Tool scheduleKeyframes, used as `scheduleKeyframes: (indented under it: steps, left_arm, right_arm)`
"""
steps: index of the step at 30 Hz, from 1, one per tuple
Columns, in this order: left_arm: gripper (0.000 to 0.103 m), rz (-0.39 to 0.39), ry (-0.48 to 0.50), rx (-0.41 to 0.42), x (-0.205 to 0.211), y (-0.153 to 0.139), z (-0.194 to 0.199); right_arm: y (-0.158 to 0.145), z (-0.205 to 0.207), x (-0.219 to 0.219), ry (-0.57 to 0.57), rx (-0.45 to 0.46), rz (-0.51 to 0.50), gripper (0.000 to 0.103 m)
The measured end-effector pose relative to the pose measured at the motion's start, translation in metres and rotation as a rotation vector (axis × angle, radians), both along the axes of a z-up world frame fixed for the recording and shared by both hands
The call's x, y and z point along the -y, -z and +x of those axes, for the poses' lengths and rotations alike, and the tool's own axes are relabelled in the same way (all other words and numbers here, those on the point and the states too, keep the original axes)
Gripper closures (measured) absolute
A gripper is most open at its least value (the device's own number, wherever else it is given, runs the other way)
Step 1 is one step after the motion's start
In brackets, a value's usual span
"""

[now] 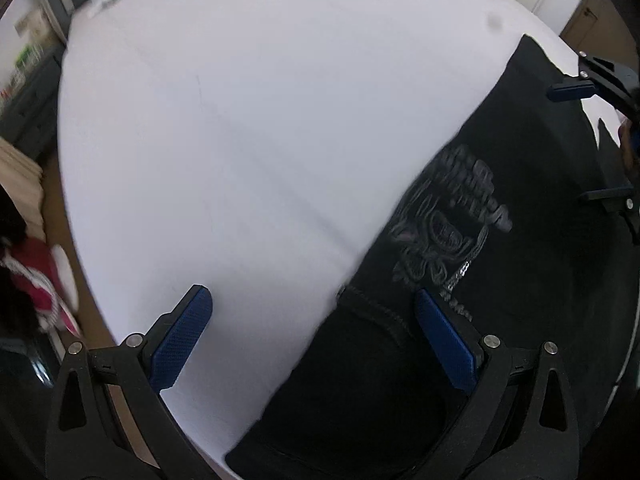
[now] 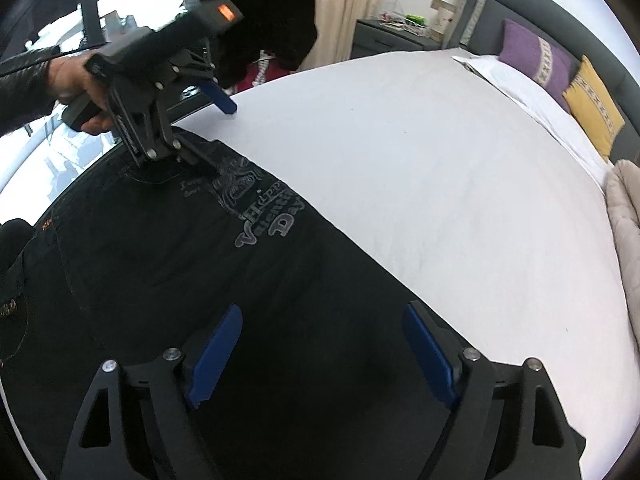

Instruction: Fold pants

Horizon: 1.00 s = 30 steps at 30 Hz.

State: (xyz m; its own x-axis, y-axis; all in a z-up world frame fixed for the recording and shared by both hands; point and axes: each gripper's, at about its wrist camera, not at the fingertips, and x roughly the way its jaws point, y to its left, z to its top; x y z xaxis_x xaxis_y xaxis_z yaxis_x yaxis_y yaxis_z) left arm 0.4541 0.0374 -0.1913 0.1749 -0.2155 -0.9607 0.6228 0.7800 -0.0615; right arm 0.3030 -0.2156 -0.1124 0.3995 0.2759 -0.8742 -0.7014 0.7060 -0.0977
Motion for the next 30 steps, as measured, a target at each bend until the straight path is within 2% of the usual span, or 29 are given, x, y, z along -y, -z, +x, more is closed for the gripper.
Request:
scheduleKeyframes:
  steps: [2, 4, 6, 7, 8, 9, 12, 16, 20, 23, 26, 27, 28, 30]
  left_arm:
    - [0.004, -0.008, -0.007, 0.003, 0.001, 0.002, 0.002]
    - [0.02, -0.015, -0.011, 0.004, 0.003, 0.001, 0.005]
    - [0.056, -0.038, -0.027, -0.001, 0.006, -0.004, 0.004]
    - [0.065, -0.058, -0.034, -0.017, 0.005, -0.008, 0.006]
    - [0.082, -0.076, -0.031, -0.033, 0.006, -0.011, 0.006]
    - [0.088, -0.084, -0.03, -0.034, 0.009, -0.014, 0.004]
    - [0.095, -0.047, -0.024, 0.032, 0.016, -0.023, -0.009]
    - [0.096, -0.063, -0.02, 0.132, 0.025, -0.039, -0.023]
    - [0.096, -0.077, 0.005, 0.223, 0.034, -0.055, -0.055]
    - [0.096, -0.091, 0.007, 0.259, 0.01, -0.071, -0.078]
    - [0.096, -0.093, 0.013, 0.293, 0.006, -0.079, -0.105]
    - [0.096, -0.097, 0.012, 0.294, 0.003, -0.078, -0.112]
    - [0.096, -0.101, 0.011, 0.291, 0.006, -0.08, -0.123]
    - [0.096, -0.108, 0.001, 0.289, 0.004, -0.076, -0.128]
  right_arm:
    - [0.006, 0.006, -0.005, -0.016, -0.01, -0.007, 0.02]
    - [0.009, 0.013, -0.01, -0.022, -0.024, -0.014, 0.027]
    - [0.009, 0.02, -0.014, -0.025, -0.031, -0.015, 0.029]
    - [0.008, 0.024, -0.015, -0.029, -0.032, -0.009, 0.032]
    - [0.007, 0.028, -0.015, -0.029, -0.032, -0.008, 0.033]
    - [0.006, 0.034, -0.016, -0.026, -0.031, -0.012, 0.034]
    - [0.004, 0.046, -0.017, -0.025, -0.045, -0.009, 0.034]
    - [0.002, 0.056, -0.019, -0.04, -0.057, -0.019, 0.034]
    - [0.005, 0.064, -0.025, -0.067, -0.086, -0.019, 0.037]
    - [0.011, 0.07, -0.03, -0.079, -0.108, -0.037, 0.042]
    - [0.019, 0.08, -0.034, -0.068, -0.134, -0.05, 0.044]
    - [0.022, 0.084, -0.033, -0.063, -0.15, -0.046, 0.053]
    - [0.025, 0.088, -0.033, -0.053, -0.186, -0.031, 0.074]
    - [0.025, 0.089, -0.034, -0.028, -0.221, -0.014, 0.091]
